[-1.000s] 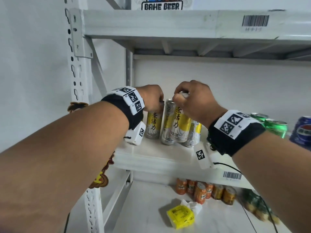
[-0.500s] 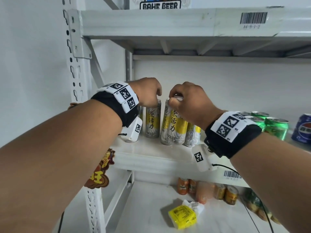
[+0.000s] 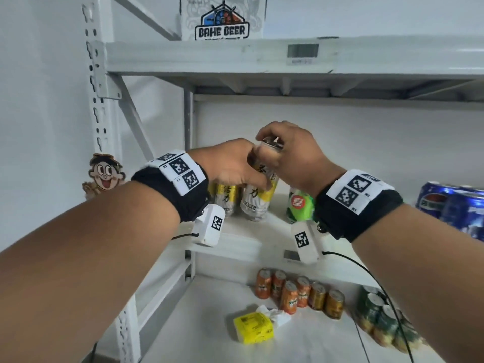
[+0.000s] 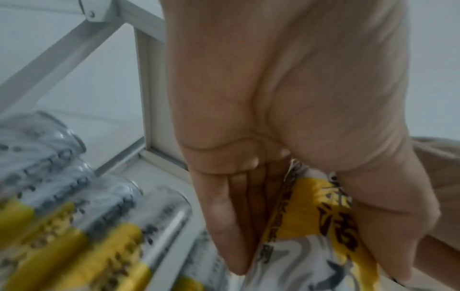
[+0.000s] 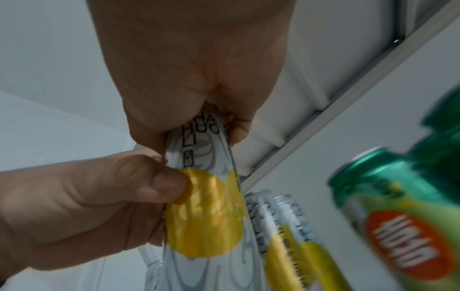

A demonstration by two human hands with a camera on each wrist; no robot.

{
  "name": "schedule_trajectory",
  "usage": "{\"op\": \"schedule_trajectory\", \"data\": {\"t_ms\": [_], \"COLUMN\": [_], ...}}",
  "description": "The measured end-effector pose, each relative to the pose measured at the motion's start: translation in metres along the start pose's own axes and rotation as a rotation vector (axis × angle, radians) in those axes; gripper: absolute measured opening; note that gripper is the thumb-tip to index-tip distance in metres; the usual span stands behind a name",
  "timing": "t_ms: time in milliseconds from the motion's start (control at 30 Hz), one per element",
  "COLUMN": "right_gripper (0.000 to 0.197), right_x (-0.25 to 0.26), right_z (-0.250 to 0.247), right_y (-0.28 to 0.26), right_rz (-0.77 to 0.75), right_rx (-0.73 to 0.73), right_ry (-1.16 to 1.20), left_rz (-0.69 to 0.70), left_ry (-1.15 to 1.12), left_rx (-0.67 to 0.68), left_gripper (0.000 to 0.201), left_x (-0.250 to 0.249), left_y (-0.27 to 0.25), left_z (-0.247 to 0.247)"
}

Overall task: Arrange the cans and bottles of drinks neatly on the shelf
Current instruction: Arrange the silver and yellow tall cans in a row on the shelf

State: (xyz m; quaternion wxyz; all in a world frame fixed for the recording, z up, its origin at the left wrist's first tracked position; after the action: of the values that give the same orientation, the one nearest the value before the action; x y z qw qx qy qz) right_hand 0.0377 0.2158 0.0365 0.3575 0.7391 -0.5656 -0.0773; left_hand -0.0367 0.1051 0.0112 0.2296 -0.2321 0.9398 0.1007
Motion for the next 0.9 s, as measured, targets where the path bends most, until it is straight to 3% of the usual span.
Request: {"op": "schedule_trajectory", "data": {"t_ms": [200, 300, 433, 700, 800, 900], "right_gripper": [0.058, 0.056, 0.053, 0.029, 0.047, 0.062], "right_x": [-0.077, -0.113, -0.155, -0.215, -0.224, -0.23], "right_z": [-0.059, -0.083, -0.108, -0.117, -0.11, -0.099], "right_y": [-0.078, -0.122, -0.174, -0.225, -0.235, -0.249], "right_rz": [0.264, 0.352, 0.431, 0.42, 0.42, 0.473], "right_rx": [0.044, 0.047, 0.036, 0.024, -0.003, 0.027], "right_ry": [0.231, 0.296, 0.372, 0.746, 0.824, 0.935], "left_rz": [0.043, 0.07, 0.134, 0.201, 0.22, 0.228], "left_ry": [-0.152, -0.217, -0.322, -0.437, -0.553, -0.636], "left_rx": [-0.07, -0.058, -0.064, -0.149, -0.16, -0.073], "left_gripper": [0.04, 0.053, 0.042, 0.048, 0.061, 0.074], "left_x": [-0.063, -0.096, -0.136, -0.171, -0.169, -0.161], "left_y": [0.046, 0.077, 0.115, 0.16, 0.164, 0.166], "left_z": [0.064, 0.104, 0.157, 0.211, 0.223, 0.237]}}
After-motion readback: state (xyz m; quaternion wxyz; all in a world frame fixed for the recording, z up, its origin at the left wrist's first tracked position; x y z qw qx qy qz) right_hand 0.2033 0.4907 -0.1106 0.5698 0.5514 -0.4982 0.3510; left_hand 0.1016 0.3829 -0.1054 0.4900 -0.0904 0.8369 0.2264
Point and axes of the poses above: each hand's wrist, its own y-axis towards the middle knuckle, its own z-axis out of the palm, x = y × z, the point moved 6 cm from there along y, towards the middle knuckle, and after that the axes turned 14 degrees about x, right-handed, at the moved point
